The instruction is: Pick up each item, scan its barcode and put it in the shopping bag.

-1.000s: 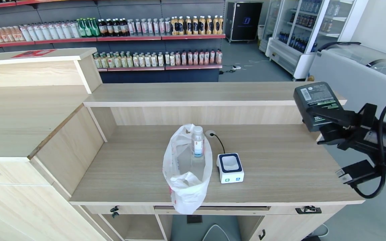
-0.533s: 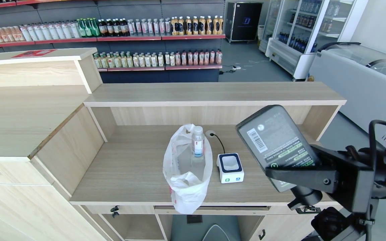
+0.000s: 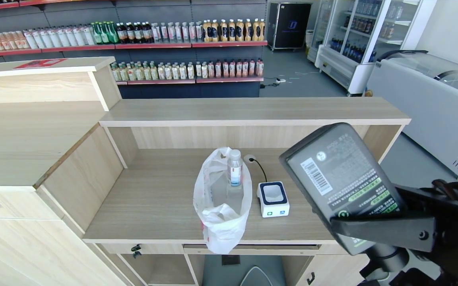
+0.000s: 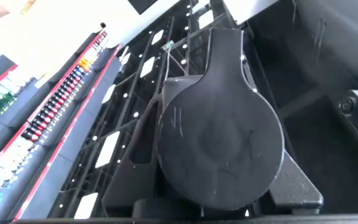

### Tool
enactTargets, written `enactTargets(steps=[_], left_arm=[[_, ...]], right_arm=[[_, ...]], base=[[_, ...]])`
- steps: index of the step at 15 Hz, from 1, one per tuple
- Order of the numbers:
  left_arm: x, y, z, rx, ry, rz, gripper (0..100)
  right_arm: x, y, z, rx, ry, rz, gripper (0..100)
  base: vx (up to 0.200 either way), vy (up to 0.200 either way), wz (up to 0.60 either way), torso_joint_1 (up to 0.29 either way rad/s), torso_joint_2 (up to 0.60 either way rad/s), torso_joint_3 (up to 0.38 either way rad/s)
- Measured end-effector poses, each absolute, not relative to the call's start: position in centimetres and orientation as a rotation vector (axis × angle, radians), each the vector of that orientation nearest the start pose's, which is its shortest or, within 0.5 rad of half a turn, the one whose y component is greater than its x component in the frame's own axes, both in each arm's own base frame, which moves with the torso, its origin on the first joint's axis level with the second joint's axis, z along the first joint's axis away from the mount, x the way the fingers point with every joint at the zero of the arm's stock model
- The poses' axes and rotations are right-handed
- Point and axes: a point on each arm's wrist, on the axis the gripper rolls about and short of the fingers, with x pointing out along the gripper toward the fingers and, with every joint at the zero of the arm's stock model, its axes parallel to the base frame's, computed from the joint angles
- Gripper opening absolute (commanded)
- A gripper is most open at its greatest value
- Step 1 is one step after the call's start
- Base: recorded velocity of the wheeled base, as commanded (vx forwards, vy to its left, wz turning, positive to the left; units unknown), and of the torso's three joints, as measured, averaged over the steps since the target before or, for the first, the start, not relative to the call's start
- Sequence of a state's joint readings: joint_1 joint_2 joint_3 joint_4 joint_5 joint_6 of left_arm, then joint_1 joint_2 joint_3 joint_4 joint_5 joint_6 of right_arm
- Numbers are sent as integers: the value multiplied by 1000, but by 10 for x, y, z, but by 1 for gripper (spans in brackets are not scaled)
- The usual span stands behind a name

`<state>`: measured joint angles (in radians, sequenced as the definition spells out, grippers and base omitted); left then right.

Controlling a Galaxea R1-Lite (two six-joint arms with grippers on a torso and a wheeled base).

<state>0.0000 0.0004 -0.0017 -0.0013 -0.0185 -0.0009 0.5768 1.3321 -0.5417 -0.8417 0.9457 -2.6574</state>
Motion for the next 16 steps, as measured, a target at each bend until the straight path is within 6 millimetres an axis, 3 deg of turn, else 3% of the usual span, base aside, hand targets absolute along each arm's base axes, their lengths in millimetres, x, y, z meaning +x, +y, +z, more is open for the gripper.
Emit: enactTargets(steps=[6,16], left_arm=[[-23,0,76,-1,-3,-19,100],[-23,0,76,-1,-3,-19,100]], right_arm=[[145,116,228,-1966,-1895,421,0],[133,128,229,-1844,-1954,497,0]], base=[[0,0,0,0,0,0],[0,0,0,0,0,0]])
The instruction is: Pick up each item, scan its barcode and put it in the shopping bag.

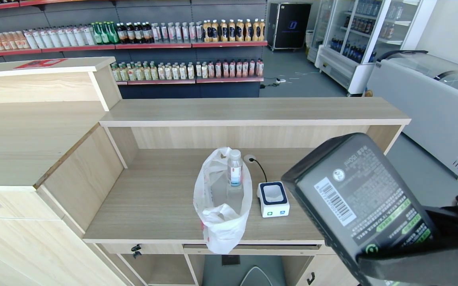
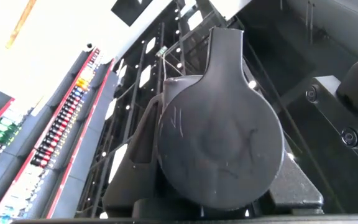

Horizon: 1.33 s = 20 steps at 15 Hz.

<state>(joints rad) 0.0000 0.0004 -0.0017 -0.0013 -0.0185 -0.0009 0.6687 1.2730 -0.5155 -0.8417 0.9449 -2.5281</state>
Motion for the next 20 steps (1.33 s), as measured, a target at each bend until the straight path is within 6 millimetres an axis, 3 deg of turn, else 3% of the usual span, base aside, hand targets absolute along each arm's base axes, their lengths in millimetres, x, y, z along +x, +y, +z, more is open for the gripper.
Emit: enactTargets(steps=[20], left_arm=[[-23,0,76,-1,-3,-19,100]], right_arm=[[128,128,227,2368,2558,-663,0]], base=[[0,0,0,0,0,0]])
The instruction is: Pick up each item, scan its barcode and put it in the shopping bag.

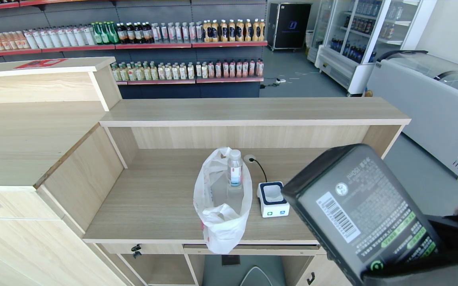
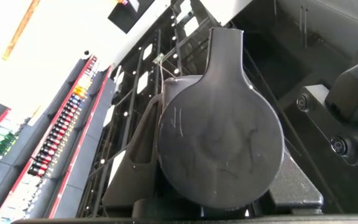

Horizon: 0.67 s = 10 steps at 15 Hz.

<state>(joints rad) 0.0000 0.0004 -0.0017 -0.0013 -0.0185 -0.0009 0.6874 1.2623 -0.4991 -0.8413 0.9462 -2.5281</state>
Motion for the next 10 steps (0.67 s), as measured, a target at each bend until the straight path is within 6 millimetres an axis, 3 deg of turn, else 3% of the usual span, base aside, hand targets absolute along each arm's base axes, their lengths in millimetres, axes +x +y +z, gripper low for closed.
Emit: enactTargets(steps=[3,5,7,8,10], left_arm=[[-23,0,76,-1,-3,-18,100],[-23,0,76,0,-3,-18,100],[-23,0,76,-1,-3,-18,100],[-23,0,76,-1,-3,-19,100],[-23,0,76,0,-3,-19,100]], right_arm=[[133,121,236,2453,2546,-671,0],[145,106,245,2662,2485,-730,0],[162,75,250,3097,2275,-826,0],[169,49,251,3459,2057,-836,0],[172,-4,244,4267,1428,-738,0]], base=[[0,0,0,0,0,0],[0,0,0,0,0,0],[0,0,0,0,0,0],[0,0,0,0,0,0],[0,0,0,0,0,0]])
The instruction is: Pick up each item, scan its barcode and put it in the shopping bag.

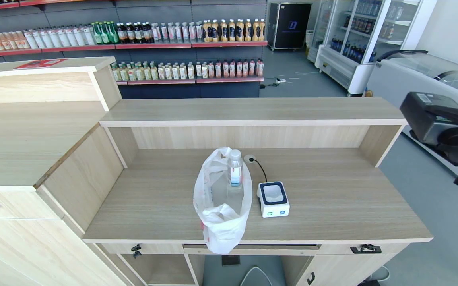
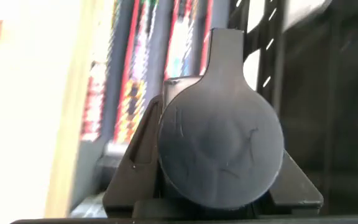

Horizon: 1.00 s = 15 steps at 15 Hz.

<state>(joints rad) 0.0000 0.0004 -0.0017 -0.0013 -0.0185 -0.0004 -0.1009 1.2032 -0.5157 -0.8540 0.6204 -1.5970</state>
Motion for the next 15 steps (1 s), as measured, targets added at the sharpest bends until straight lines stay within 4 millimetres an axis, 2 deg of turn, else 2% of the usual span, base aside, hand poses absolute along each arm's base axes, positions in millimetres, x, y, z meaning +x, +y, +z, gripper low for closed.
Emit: enactTargets(steps=[2,4,5,7,10,12,15], left_arm=[[-23,0,76,-1,-3,-19,100],[-23,0,76,-1,-3,-19,100],[-23,0,76,-1,-3,-19,100],[-23,0,76,-1,-3,-19,100],[-23,0,76,-1,-3,-19,100],[-23,0,76,-1,-3,-19,100],[-23,0,76,-1,-3,-19,100]], right_arm=[[162,-48,228,-1351,-143,118,0],[146,-76,209,-1147,131,5,0],[138,-84,200,-1012,233,-24,0],[135,-86,196,-832,248,-31,0],[147,-80,193,-623,234,8,0],[168,-76,201,-497,220,-52,0],[210,-72,202,-407,172,-58,0]], base=[[0,0,0,0,0,0],[0,0,0,0,0,0],[0,0,600,2,2,7],[0,0,600,2,-2,5],[0,0,600,2,-1,4],[0,0,600,-2,-2,-2],[0,0,0,0,0,0]])
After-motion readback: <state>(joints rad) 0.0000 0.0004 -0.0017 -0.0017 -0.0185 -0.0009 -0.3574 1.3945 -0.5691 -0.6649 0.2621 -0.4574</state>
